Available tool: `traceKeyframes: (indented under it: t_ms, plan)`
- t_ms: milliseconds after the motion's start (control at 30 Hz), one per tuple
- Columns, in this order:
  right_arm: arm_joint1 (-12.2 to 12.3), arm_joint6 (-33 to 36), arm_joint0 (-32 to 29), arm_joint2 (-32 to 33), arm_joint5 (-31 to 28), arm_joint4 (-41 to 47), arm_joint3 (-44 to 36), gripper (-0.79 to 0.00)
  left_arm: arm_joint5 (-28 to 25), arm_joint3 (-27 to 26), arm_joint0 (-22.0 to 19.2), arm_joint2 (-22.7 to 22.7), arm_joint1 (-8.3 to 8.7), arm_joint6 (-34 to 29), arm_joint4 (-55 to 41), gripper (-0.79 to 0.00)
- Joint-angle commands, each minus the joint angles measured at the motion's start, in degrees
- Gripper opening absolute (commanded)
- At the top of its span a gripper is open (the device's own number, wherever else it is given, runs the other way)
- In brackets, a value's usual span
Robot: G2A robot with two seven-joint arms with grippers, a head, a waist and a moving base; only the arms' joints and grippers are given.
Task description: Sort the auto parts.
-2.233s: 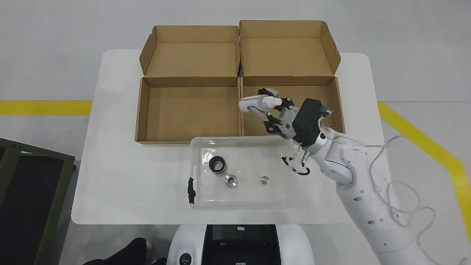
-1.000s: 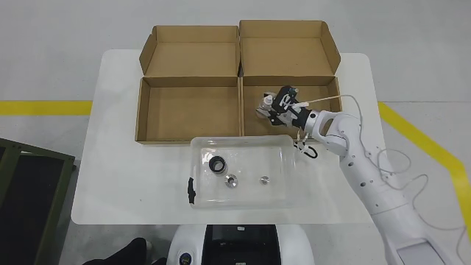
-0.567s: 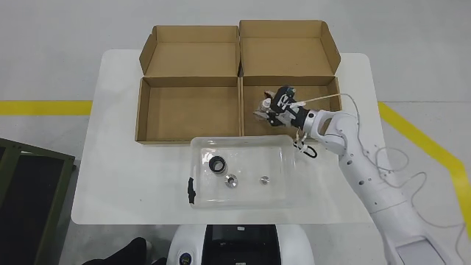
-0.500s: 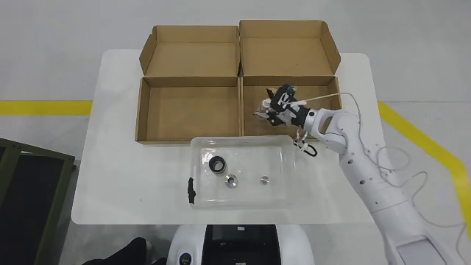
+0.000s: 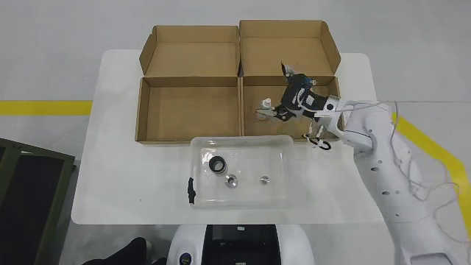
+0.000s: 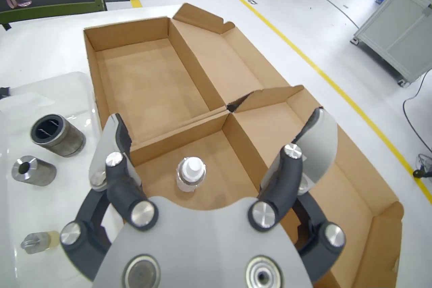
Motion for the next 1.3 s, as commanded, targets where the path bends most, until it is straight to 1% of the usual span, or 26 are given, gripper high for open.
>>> traceKeyframes:
  t_ms: [0,200,333,400,433,500,600,767,933,1067,1267]
  plan:
    - [0.2,1.6,-1.5,0.2,-0.8,1.3,-3.3,0.0,0.0,0.0,0.0,0.0,0.0,0.0,0.0,0.0]
    - [1.0,7.3,-6.1,0.1,-4.4,4.0,-10.8,0.0,0.0,0.0,0.0,0.0,0.0,0.0,0.0,0.0]
    - [1.7,11.1,-8.8,-0.2,-7.7,5.5,-14.2,0.0,0.0,0.0,0.0,0.0,0.0,0.0,0.0,0.0]
    - [2.1,15.0,-9.9,-0.6,-10.4,4.6,-16.2,0.0,0.0,0.0,0.0,0.0,0.0,0.0,0.0,0.0]
    - [2.3,15.4,-10.6,-0.7,-10.7,5.6,-17.0,0.0,0.0,0.0,0.0,0.0,0.0,0.0,0.0,0.0]
    - [2.7,18.6,-11.6,-1.3,-11.9,5.6,-18.8,0.0,0.0,0.0,0.0,0.0,0.0,0.0,0.0,0.0]
    - [3.3,21.5,-12.8,-2.3,-11.9,7.2,-20.6,0.0,0.0,0.0,0.0,0.0,0.0,0.0,0.0,0.0]
    - [4.7,26.3,-13.4,-4.8,-11.9,8.1,-22.0,0.0,0.0,0.0,0.0,0.0,0.0,0.0,0.0,0.0]
    - [6.5,29.7,-13.1,-6.9,-11.9,7.8,-22.1,0.0,0.0,0.0,0.0,0.0,0.0,0.0,0.0,0.0]
    - [7.9,30.8,-13.0,-7.2,-11.9,6.9,-21.5,0.0,0.0,0.0,0.0,0.0,0.0,0.0,0.0,0.0]
    - [9.7,30.6,-13.5,-8.2,-11.9,4.5,-20.0,0.0,0.0,0.0,0.0,0.0,0.0,0.0,0.0,0.0]
